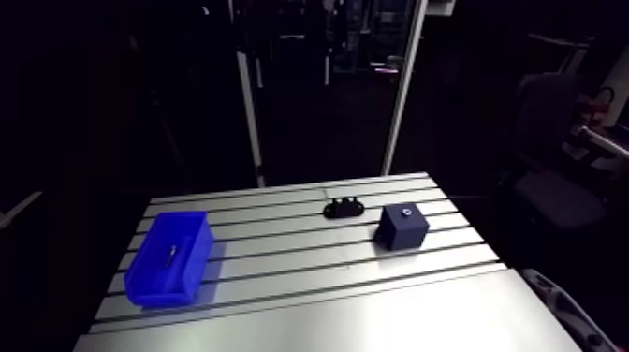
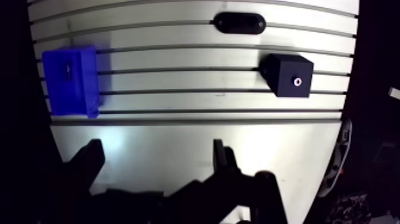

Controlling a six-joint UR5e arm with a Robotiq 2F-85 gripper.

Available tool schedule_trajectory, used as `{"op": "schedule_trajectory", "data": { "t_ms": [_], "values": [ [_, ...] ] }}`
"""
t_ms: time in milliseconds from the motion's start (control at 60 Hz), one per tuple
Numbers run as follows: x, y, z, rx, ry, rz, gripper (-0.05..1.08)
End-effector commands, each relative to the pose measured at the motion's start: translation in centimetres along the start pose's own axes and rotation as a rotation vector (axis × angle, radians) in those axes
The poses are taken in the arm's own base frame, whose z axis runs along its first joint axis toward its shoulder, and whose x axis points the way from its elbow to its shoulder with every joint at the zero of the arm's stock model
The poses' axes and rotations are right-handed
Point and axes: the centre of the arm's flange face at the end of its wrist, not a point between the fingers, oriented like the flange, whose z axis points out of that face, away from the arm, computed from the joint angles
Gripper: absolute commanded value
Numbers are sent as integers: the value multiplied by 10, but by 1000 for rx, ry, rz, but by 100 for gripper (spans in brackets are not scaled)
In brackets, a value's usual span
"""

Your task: Pick up the M10 bolt and insert it into the hole until fully seated.

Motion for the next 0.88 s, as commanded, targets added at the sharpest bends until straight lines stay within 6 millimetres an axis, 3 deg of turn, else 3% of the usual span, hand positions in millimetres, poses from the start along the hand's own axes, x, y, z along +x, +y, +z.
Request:
{"op": "schedule_trajectory", "data": {
  "t_ms": [17, 883],
  "values": [
    [-37, -46, -40, 22, 37, -24, 1],
    [-44, -40, -29, -59, 12, -45, 1]
  ]
}}
